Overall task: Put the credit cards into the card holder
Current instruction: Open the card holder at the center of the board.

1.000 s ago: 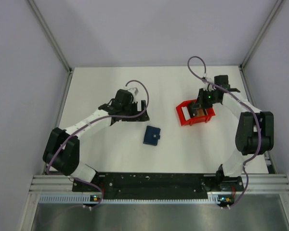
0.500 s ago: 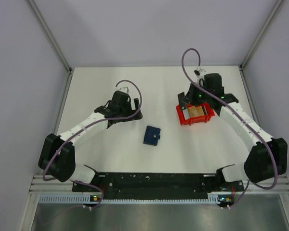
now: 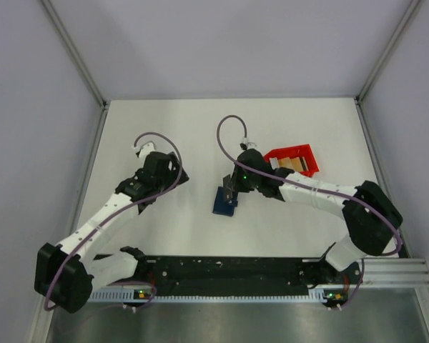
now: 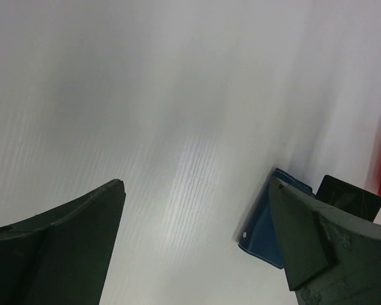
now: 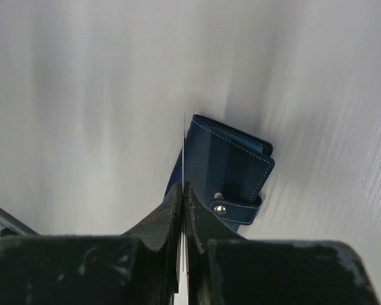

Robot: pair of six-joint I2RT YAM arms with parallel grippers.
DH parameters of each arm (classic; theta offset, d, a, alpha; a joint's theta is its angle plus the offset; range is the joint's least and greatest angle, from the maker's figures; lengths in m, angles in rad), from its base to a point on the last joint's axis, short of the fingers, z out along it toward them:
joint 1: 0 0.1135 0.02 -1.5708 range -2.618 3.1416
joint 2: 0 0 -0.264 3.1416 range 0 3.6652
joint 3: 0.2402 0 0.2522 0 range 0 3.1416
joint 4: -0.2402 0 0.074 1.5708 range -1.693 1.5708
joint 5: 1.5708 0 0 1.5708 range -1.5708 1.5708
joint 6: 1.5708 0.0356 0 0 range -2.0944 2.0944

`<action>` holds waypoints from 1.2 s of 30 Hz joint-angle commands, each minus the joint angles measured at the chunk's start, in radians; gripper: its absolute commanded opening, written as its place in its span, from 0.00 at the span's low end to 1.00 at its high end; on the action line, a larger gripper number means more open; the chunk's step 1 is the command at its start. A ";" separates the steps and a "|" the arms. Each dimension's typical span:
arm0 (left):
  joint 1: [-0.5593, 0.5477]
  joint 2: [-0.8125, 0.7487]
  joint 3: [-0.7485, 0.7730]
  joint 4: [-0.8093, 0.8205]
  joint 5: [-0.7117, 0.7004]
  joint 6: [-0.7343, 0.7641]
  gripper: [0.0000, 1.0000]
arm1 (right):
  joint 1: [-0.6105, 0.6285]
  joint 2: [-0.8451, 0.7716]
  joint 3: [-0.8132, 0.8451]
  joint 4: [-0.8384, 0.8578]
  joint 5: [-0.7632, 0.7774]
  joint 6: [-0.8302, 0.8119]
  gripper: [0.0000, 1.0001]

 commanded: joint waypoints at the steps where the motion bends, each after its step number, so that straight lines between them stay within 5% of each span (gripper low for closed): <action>1: 0.001 -0.050 -0.032 0.011 -0.028 -0.016 0.98 | 0.021 0.053 0.041 0.067 0.081 0.049 0.00; 10: 0.003 -0.053 -0.054 0.036 -0.005 0.009 0.98 | 0.060 0.116 0.098 -0.029 0.171 0.011 0.00; 27: 0.000 0.008 -0.090 0.154 0.159 0.106 0.97 | 0.062 -0.031 0.000 -0.149 0.268 -0.021 0.00; 30: -0.002 0.025 -0.107 0.201 0.207 0.124 0.93 | 0.062 -0.034 -0.016 -0.148 0.256 -0.025 0.00; 36: -0.013 0.074 -0.136 0.284 0.319 0.142 0.64 | 0.064 -0.033 -0.077 -0.099 0.225 0.024 0.00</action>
